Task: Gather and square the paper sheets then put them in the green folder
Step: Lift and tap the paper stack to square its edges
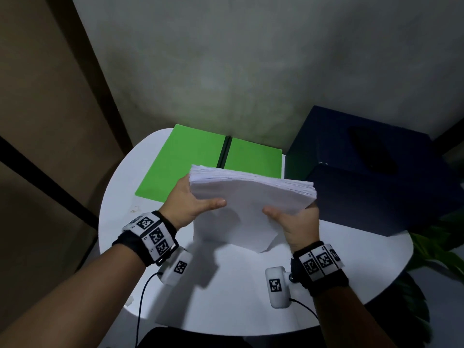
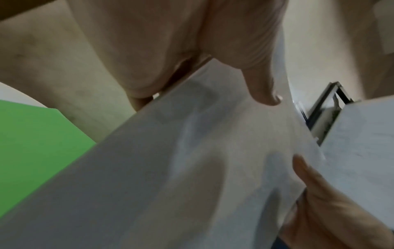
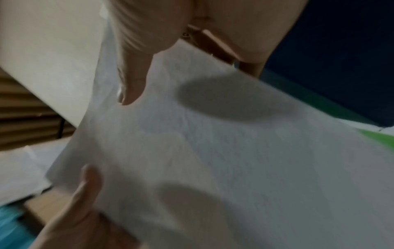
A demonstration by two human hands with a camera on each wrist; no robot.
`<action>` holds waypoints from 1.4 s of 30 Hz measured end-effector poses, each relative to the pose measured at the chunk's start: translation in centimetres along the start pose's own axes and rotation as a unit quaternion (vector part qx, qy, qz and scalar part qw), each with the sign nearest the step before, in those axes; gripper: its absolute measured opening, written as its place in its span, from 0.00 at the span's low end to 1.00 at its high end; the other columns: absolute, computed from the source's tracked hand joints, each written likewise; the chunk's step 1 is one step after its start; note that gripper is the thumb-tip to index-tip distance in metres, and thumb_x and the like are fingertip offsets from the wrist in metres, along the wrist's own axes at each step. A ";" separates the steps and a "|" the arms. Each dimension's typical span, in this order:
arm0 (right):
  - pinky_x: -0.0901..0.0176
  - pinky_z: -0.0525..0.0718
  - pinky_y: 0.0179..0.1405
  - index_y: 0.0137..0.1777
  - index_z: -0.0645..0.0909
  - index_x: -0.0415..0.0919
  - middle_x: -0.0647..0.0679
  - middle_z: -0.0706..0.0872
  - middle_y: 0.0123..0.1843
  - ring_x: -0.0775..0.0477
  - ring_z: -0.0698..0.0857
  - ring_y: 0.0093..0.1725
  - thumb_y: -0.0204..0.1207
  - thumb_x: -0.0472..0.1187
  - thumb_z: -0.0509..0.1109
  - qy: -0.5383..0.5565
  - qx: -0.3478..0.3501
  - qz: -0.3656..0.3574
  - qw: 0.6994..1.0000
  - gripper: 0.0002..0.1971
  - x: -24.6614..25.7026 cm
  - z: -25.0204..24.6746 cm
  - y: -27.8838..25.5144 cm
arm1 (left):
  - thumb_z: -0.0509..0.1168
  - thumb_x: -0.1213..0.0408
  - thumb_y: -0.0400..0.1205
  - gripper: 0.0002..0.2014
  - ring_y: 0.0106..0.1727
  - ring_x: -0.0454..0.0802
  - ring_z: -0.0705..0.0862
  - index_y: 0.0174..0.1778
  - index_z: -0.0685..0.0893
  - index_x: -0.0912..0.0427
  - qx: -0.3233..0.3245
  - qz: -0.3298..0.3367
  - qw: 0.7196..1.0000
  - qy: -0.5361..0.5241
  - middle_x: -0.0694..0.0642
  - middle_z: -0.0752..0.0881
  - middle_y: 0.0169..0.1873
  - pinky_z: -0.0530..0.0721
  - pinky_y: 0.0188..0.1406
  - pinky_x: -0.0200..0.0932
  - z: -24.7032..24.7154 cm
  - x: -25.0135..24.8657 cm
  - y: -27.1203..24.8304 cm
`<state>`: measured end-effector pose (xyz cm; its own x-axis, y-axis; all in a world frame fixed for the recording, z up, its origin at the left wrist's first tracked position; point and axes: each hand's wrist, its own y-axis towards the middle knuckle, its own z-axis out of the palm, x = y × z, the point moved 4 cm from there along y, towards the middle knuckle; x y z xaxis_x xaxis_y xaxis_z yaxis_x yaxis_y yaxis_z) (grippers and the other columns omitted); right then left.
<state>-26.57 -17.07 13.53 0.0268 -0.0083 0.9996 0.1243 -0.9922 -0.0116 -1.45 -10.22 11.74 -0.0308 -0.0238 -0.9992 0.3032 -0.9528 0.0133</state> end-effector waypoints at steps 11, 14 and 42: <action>0.75 0.84 0.40 0.46 0.83 0.47 0.59 0.91 0.37 0.66 0.88 0.39 0.64 0.28 0.83 0.002 -0.033 -0.033 0.999 0.18 1.5 0.3 -1.5 | 0.80 0.63 0.69 0.23 0.50 0.40 0.89 0.59 0.85 0.62 -0.081 0.052 0.995 0.037 0.46 0.92 0.48 0.85 0.50 0.35 0.8 -1.2 -1.3; 0.62 0.86 0.50 0.51 0.84 0.54 0.56 0.90 0.44 0.55 0.88 0.46 0.64 0.40 0.84 -0.009 -0.047 -0.087 0.995 0.18 2.4 0.5 -1.5 | 0.77 0.49 0.72 0.27 0.55 0.40 0.86 0.62 0.76 0.53 -0.078 0.077 0.993 0.048 0.41 0.86 0.52 0.82 0.55 0.36 0.5 -1.7 -1.9; 0.48 0.87 0.39 0.43 0.87 0.45 0.48 0.90 0.37 0.44 0.88 0.38 0.65 0.44 0.84 -0.220 0.024 -0.248 0.943 0.10 6.4 4.6 0.6 | 0.69 0.41 0.74 0.15 0.47 0.60 0.87 0.47 0.80 0.48 -0.011 0.228 0.803 0.550 0.53 0.88 0.40 0.82 0.47 0.55 4.0 -10.5 0.2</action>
<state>-21.75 -17.15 19.81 0.3617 0.5185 0.7748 0.2742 -0.8535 0.4431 -4.84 -11.41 22.36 0.9448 -0.0761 -0.3188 0.0608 -0.9151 0.3986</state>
